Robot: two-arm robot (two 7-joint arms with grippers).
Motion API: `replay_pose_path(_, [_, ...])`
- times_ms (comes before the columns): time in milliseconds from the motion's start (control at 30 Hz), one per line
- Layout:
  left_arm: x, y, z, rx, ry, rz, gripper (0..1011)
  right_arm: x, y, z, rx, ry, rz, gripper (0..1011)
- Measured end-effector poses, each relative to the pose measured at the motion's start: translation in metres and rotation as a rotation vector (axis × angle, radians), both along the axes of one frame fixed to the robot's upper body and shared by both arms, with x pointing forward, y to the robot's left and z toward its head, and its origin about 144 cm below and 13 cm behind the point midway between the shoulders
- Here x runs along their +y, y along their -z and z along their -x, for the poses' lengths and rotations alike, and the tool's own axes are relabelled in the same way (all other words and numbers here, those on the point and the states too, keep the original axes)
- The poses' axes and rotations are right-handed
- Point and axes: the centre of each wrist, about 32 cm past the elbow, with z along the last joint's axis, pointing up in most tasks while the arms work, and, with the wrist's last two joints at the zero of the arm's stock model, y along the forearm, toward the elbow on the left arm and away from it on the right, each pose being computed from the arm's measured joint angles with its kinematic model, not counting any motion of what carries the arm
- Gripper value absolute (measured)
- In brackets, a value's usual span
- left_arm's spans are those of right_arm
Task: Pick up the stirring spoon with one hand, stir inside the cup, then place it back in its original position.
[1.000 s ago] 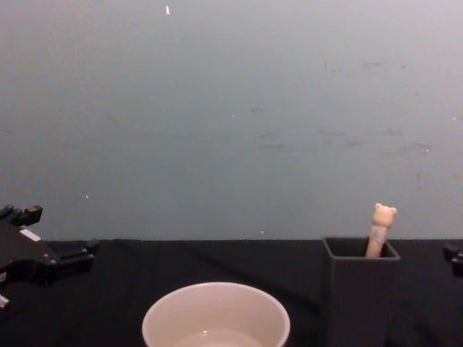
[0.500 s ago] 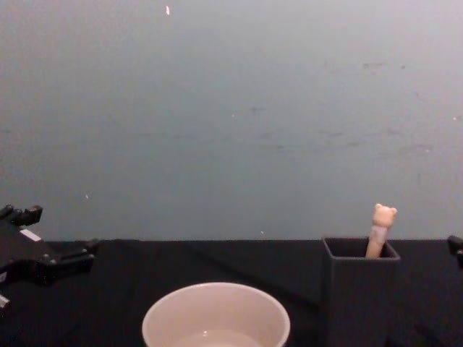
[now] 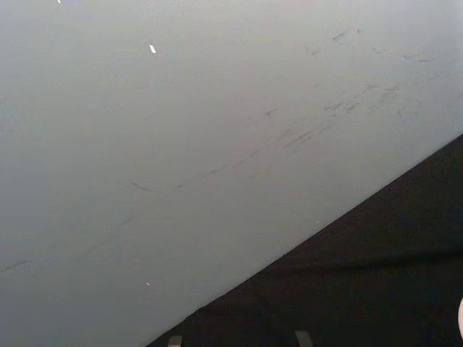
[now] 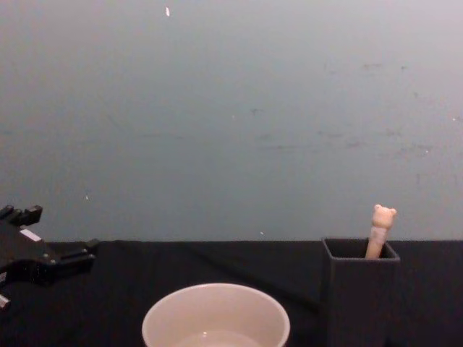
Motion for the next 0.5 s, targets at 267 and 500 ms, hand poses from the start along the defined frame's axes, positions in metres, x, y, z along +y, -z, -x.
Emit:
replay_pose_path(267, [0.0, 0.0, 0.0, 0.0, 0.0, 0.0, 1001, 0.004, -0.003, 0.006, 0.032, -0.119, -0.088, 1000])
replay_pose_path(500, [0.0, 0.0, 0.0, 0.0, 0.0, 0.0, 1001, 0.017, -0.006, -0.003, 0.043, -0.197, -0.134, 1000])
